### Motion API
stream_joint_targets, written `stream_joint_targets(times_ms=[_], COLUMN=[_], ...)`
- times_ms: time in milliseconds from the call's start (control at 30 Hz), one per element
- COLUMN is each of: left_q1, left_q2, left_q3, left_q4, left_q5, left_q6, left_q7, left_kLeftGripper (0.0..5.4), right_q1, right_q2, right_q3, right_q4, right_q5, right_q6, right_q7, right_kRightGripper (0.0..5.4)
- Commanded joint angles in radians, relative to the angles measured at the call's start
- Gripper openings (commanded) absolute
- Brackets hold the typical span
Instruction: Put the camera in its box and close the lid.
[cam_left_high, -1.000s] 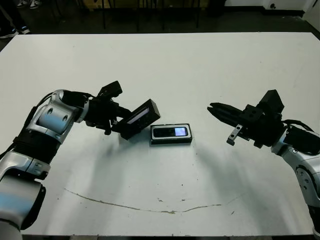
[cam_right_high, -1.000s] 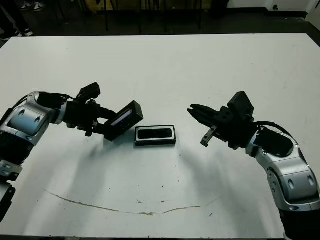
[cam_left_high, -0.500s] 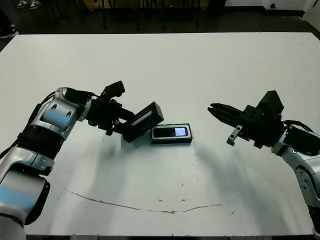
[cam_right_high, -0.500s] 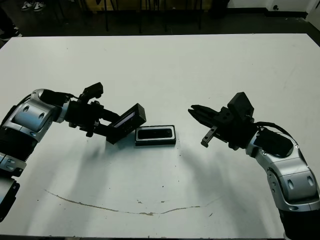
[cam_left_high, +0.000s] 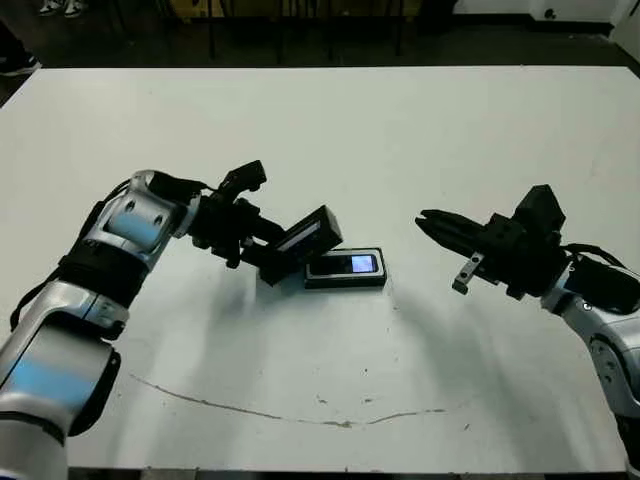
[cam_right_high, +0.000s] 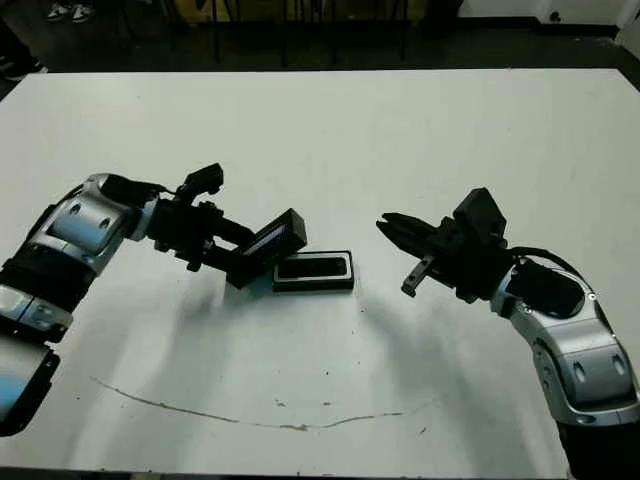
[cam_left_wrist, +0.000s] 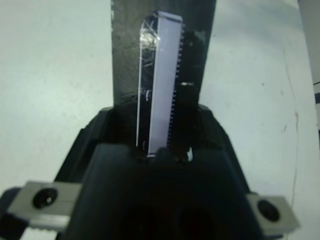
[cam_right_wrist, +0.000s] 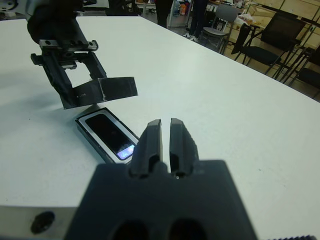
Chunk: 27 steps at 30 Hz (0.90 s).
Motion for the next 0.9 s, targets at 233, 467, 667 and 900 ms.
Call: stream_joint_targets(times_ms=[233, 467, 667, 900], left_q1=[0.017, 0.012, 0.007, 0.004], left_q2=[-0.044, -0.044, -0.053, -0.073], left_q3=[-0.049, -0.069, -0.069, -0.074], left_q4=[0.095, 0.082, 0.107, 0.141], left_q5=[0.066, 0.081, 0.081, 0.082], left_q6=[-0.002, 0.006, -0.006, -0.008], left_q7=[0.011, -0.002, -0.028, -0.051], left_kLeftGripper=[2.55, 2.55, 2.55, 2.55], right_q1=[0.013, 0.014, 0.014, 0.013], right_q2=[0.0, 0.004, 0.002, -0.005], right_q3=[0.011, 0.011, 0.014, 0.014], right_q4=[0.024, 0.028, 0.027, 0.027], right_q5=[-0.011, -0.008, -0.016, -0.016], right_q6=[-0.013, -0.013, -0.016, -0.01], right_q7=[0.004, 0.006, 0.003, 0.007], right_kRightGripper=[0.0, 0.0, 0.0, 0.0])
